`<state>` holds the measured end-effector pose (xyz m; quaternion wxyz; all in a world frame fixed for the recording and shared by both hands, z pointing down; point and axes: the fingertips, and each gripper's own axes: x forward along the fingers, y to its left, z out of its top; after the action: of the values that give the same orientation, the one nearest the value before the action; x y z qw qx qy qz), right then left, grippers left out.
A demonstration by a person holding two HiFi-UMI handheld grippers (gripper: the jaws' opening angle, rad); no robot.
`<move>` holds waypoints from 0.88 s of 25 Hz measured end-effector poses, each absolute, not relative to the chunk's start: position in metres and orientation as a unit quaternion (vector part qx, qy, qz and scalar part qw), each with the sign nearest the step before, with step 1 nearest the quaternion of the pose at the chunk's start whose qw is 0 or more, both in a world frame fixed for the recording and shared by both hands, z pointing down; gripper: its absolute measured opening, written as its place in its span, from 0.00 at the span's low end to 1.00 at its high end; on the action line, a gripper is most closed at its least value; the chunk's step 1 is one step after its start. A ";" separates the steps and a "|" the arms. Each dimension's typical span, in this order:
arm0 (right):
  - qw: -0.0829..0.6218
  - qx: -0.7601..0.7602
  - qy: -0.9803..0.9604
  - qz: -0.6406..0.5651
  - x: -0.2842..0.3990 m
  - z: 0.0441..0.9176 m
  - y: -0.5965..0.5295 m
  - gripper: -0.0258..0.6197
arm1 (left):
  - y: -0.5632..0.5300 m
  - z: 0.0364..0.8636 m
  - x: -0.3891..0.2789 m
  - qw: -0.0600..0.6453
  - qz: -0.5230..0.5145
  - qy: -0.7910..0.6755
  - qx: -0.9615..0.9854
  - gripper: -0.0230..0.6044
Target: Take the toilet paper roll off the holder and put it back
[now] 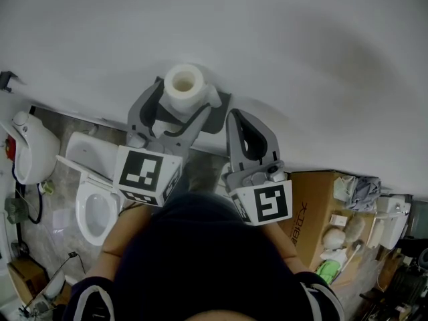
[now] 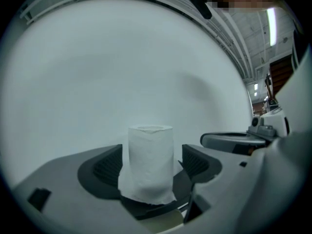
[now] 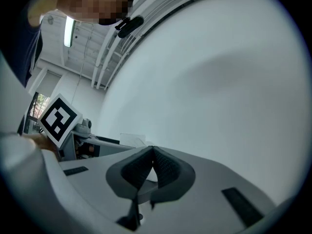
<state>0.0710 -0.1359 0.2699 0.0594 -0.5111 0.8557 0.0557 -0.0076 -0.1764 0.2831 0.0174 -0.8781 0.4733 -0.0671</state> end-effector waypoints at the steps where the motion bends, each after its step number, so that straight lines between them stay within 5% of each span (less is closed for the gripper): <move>1: 0.060 -0.512 0.855 0.055 0.072 0.270 -0.136 0.06 | -0.178 0.281 -0.008 0.020 -0.065 0.476 -0.877 0.62; 22: 0.063 -0.521 0.850 0.041 0.078 0.277 -0.141 0.06 | -0.198 0.292 -0.004 -0.010 -0.139 0.496 -0.857 0.62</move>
<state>0.0782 -0.1410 0.2775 0.0632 -0.5210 0.8502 0.0413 -0.0040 -0.1981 0.2915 -0.0103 -0.8572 0.4956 -0.1393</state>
